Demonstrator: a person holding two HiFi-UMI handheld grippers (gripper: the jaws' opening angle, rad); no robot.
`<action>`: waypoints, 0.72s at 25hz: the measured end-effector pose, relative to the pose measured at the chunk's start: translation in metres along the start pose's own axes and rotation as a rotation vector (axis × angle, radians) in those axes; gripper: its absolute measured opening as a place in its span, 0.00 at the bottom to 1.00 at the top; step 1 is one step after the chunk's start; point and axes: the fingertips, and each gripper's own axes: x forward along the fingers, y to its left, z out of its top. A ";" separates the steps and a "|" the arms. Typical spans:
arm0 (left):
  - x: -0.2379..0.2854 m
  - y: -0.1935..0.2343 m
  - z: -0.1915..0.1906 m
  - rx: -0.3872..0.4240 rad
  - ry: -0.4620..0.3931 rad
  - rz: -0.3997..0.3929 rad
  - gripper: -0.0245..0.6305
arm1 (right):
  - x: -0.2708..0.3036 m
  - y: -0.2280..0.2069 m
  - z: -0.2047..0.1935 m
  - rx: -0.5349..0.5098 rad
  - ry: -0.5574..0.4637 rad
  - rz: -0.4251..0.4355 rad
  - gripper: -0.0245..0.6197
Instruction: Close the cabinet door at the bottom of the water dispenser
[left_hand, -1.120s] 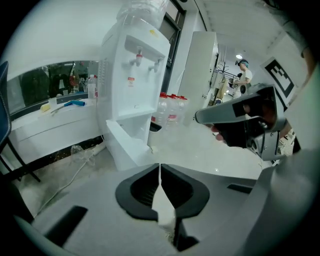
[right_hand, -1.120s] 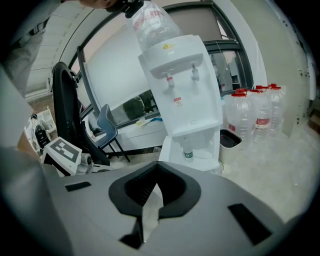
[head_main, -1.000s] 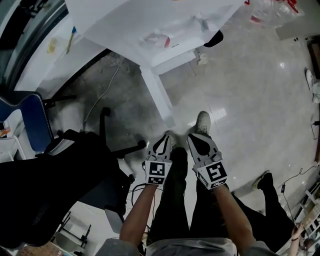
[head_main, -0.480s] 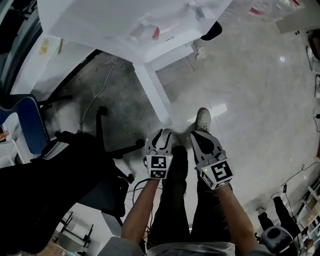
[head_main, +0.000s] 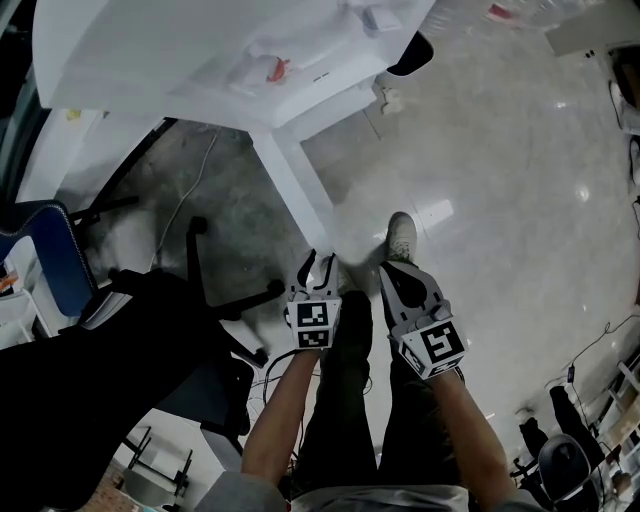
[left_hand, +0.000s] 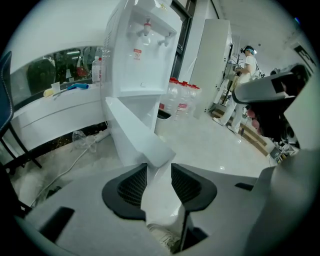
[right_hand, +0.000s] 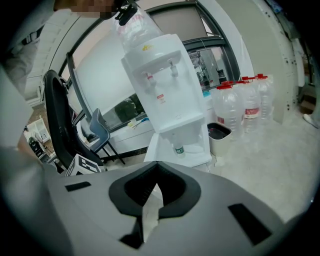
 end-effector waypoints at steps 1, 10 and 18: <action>0.001 0.000 0.000 -0.007 0.000 0.000 0.25 | -0.001 -0.003 0.001 0.002 -0.003 -0.003 0.05; 0.007 -0.004 0.006 -0.106 0.011 0.026 0.25 | -0.005 -0.022 0.002 0.049 -0.017 -0.029 0.05; 0.019 -0.020 0.017 -0.161 0.031 0.041 0.25 | -0.014 -0.045 0.003 0.082 -0.021 -0.049 0.05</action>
